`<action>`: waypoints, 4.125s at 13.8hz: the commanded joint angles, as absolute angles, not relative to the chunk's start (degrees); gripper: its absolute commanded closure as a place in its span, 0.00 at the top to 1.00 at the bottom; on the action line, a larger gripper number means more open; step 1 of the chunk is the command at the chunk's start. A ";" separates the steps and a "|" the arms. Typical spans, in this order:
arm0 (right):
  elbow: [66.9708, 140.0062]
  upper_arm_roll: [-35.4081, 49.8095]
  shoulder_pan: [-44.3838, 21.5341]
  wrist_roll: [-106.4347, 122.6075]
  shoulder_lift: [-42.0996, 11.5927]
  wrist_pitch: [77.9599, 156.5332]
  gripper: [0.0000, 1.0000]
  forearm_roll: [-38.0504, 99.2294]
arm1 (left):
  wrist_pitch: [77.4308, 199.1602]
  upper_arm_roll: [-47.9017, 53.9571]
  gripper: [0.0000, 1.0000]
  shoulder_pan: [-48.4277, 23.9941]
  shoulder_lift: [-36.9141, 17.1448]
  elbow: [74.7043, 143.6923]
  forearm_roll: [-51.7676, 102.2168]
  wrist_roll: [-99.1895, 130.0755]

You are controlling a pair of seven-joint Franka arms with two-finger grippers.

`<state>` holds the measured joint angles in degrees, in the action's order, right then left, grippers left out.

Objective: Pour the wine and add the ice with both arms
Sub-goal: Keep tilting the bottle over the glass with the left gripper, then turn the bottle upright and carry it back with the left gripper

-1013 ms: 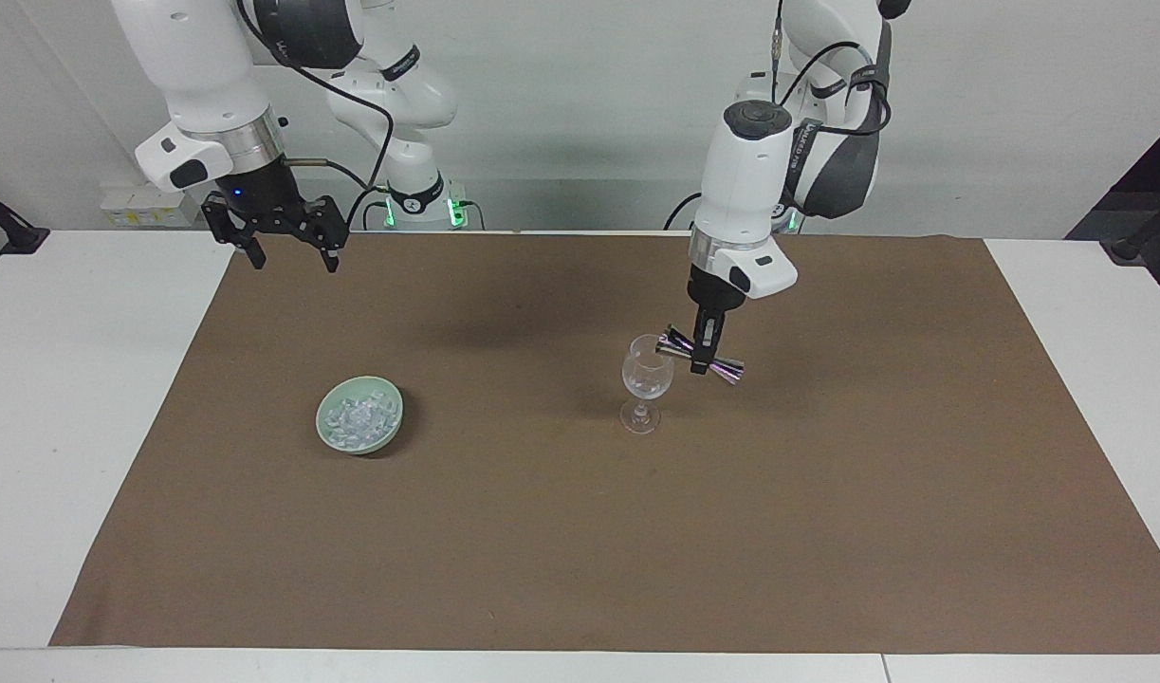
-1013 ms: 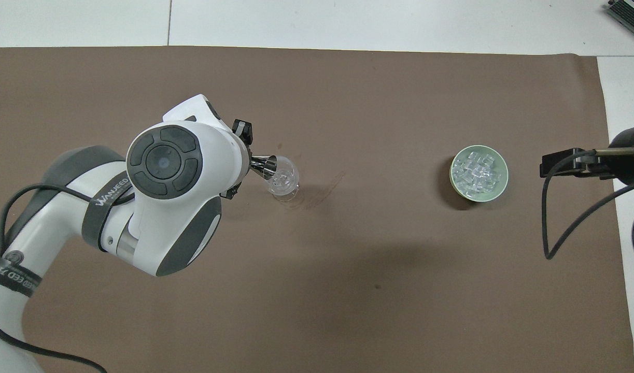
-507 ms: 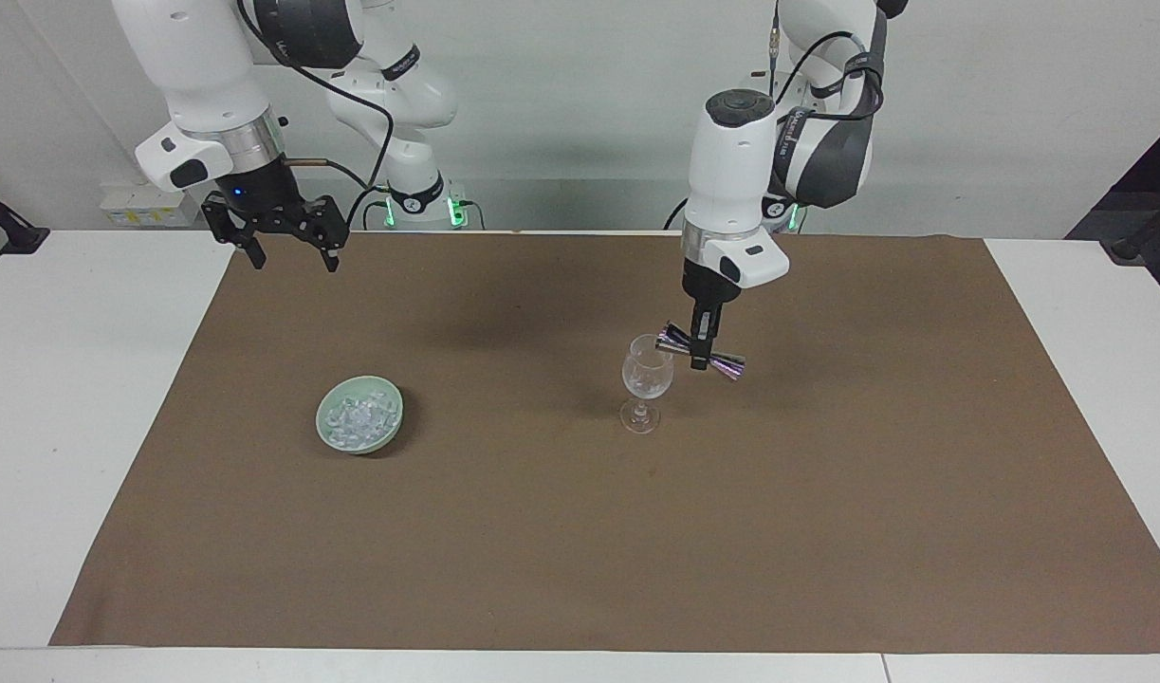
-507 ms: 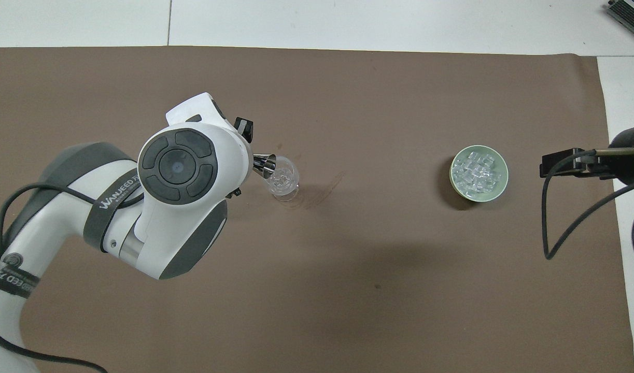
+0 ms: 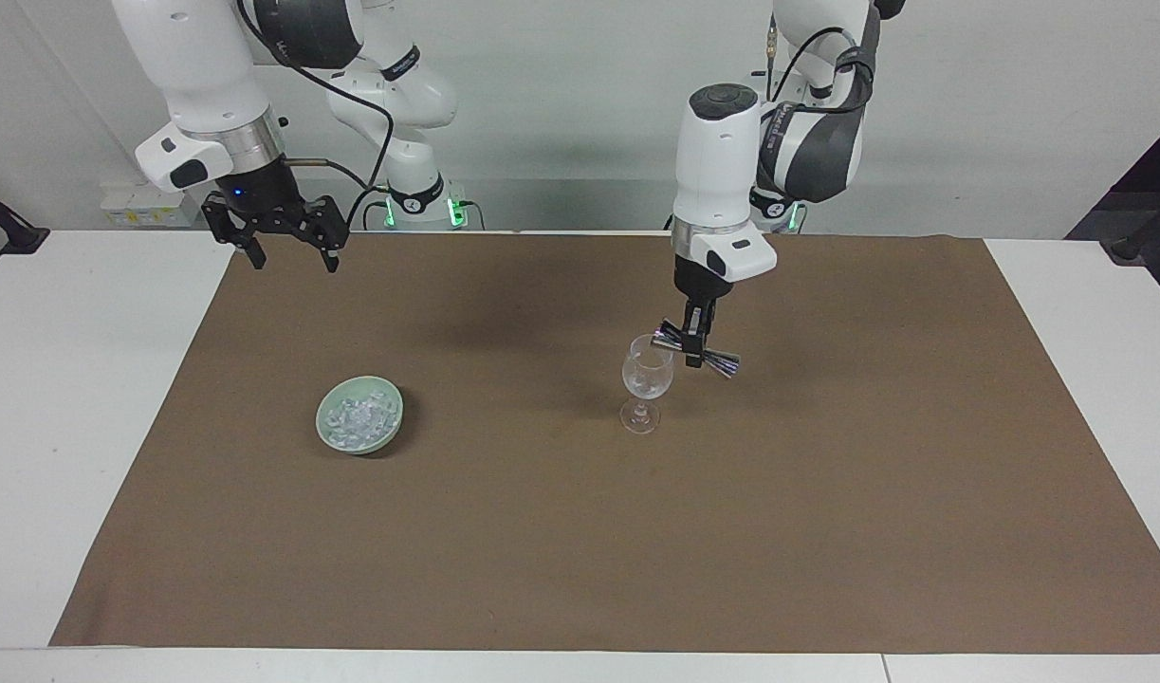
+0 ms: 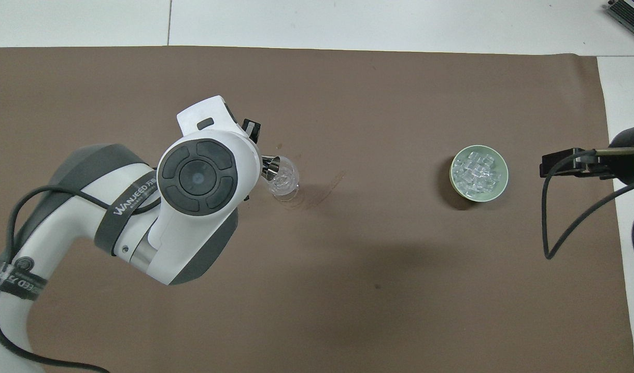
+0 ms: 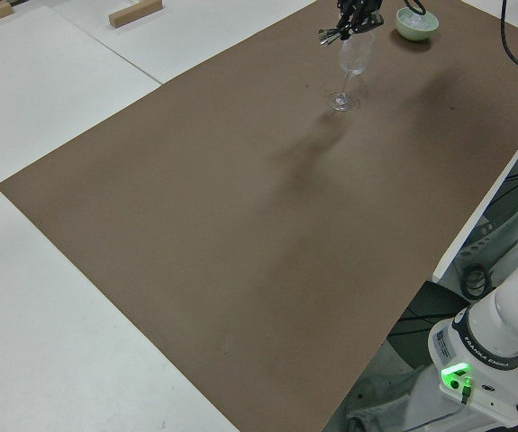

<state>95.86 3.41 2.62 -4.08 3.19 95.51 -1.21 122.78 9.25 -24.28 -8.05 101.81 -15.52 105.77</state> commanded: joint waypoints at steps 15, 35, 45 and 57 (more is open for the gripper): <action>95.01 3.78 3.34 -2.81 2.64 95.36 1.00 -0.88 | 121.29 8.44 0.00 -27.25 -8.79 100.99 -22.06 106.70; 95.01 3.78 3.34 -2.81 2.64 95.36 1.00 -0.88 | 119.45 8.44 0.00 -28.48 -11.60 97.91 -26.10 106.44; 95.01 3.78 3.34 -2.81 2.64 95.36 1.00 -0.88 | 118.57 8.44 0.00 -28.48 -11.43 97.74 -25.49 106.44; 95.01 3.78 3.34 -2.81 2.64 95.36 1.00 -0.88 | 117.51 7.82 0.00 -17.15 -8.44 97.38 6.47 102.67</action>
